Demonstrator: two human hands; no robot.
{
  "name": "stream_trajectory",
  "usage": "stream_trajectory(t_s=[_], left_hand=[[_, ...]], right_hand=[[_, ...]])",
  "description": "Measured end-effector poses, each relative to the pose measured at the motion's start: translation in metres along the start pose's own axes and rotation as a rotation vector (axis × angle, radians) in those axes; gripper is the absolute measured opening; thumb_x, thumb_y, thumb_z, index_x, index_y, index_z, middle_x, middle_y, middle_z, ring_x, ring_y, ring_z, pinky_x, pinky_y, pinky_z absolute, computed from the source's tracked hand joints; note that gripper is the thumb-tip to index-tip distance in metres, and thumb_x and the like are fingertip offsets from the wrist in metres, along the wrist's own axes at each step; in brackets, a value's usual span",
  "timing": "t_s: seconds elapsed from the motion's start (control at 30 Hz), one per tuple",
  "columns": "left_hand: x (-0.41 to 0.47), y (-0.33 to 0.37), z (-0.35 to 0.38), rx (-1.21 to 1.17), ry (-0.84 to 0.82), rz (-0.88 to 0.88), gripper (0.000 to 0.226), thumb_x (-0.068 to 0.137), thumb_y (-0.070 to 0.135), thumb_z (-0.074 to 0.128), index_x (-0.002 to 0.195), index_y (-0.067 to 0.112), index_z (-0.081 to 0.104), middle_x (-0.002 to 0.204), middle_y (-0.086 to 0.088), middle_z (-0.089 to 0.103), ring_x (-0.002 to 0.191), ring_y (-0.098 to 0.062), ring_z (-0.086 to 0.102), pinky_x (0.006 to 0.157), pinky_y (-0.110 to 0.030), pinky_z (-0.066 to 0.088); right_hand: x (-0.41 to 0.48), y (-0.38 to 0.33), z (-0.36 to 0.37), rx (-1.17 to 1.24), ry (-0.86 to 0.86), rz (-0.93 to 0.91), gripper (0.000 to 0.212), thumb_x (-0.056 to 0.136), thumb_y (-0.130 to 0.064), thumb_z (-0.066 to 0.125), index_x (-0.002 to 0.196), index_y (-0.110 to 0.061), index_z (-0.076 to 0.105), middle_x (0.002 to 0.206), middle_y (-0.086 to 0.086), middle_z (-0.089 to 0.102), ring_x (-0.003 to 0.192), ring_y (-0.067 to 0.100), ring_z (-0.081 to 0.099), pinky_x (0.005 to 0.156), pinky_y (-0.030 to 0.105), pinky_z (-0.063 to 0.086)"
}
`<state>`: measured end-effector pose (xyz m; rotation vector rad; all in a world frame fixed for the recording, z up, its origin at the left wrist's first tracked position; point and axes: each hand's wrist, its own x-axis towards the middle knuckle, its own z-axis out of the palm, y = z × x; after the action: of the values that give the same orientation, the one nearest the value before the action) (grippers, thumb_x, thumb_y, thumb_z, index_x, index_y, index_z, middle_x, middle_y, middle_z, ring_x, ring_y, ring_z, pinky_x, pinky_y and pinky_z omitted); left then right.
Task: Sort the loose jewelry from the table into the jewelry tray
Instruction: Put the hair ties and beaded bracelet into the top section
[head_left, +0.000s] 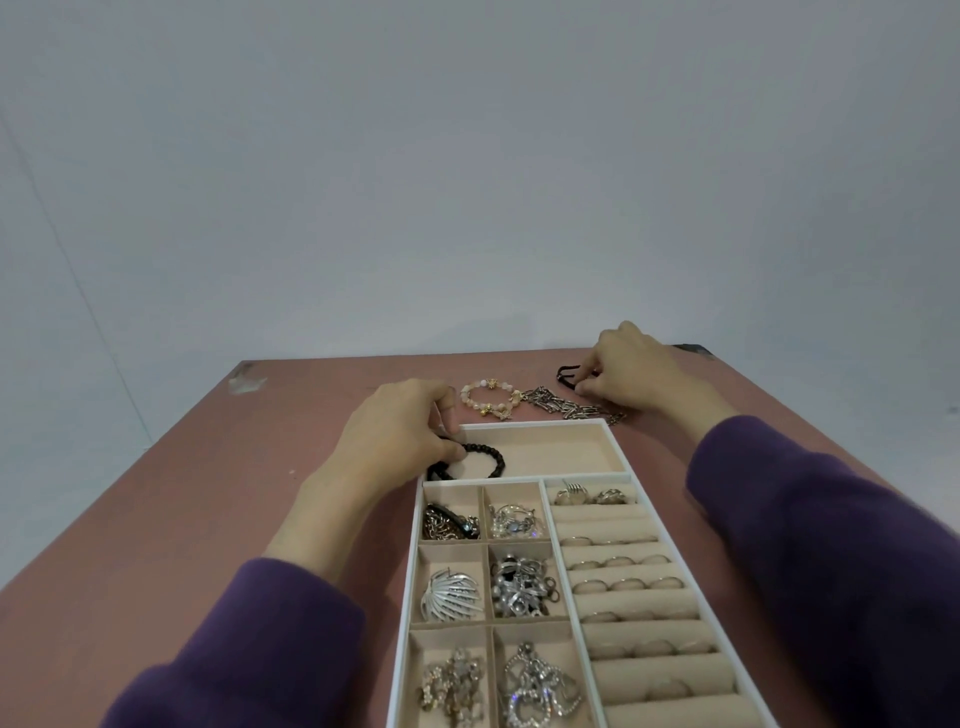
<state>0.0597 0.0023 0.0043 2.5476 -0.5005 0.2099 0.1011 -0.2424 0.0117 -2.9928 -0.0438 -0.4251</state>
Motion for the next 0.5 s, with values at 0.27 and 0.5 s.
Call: stream_trajectory(t_s=[0.27,0.5], left_hand=[[0.001,-0.003,0.001,-0.033,0.002,-0.011,0.023,0.067,0.016,0.078,0.064,0.024,0.057,0.068,0.012,0.054,0.065,-0.001,0.049,0.055,-0.023,0.036],[-0.001,-0.001,-0.002,-0.187,0.013,-0.023,0.023,0.073,0.016,0.075,0.067,0.027,0.056,0.067,0.010,0.060,0.055,0.003,0.050,0.051,-0.012,0.036]], right_hand=[[0.000,-0.002,0.005,0.009,0.173,-0.018,0.019,0.088,-0.016,0.052,0.096,-0.011,0.069,0.102,0.009,0.063,0.105,0.027,0.047,0.077,0.032,0.033],[-0.017,-0.033,-0.030,0.559,0.262,-0.005,0.008,0.083,-0.018,0.061,0.079,-0.024,0.064,0.083,-0.001,0.068,0.083,0.016,0.060,0.077,0.030,0.047]])
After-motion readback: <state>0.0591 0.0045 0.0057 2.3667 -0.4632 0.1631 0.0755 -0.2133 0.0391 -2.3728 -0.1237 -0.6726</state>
